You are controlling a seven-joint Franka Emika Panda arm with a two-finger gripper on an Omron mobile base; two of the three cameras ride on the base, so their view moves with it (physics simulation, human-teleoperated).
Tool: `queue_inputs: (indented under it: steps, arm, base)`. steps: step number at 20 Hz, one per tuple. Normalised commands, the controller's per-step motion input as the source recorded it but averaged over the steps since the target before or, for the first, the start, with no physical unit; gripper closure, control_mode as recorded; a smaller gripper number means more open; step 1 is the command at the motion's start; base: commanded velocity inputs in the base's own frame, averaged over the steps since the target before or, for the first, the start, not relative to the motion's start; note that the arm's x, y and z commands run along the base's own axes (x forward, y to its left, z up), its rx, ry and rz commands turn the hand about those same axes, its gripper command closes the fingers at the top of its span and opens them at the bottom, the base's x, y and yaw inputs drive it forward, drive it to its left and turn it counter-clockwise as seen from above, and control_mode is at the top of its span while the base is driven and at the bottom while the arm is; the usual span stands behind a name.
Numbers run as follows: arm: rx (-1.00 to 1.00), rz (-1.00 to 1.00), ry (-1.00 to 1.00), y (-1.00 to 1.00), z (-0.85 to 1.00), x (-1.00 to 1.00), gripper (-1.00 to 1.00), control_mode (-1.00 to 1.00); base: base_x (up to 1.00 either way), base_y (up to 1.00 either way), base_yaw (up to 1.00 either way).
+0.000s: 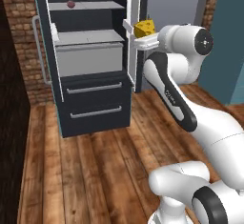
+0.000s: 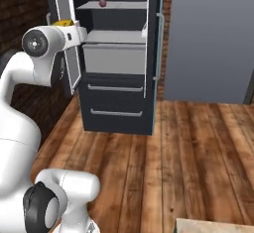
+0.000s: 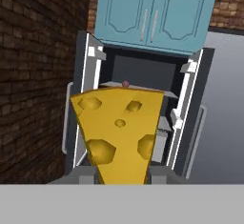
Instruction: Take the cheese, chicken drumstick, and onion from the fridge and place them on the plate on the dining counter to create an appetizer plate.
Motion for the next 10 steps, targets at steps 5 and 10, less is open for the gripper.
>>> queue_inputs:
  steps: [5,10]
  arm:
    - [0.0,0.0,0.0,0.0,0.0,0.0,1.0,1.0]
    - [0.0,0.0,0.0,0.0,0.0,0.0,1.0,1.0]
  base:
    - [-1.0,0.0,-0.02]
    - [-1.0,0.0,-0.02]
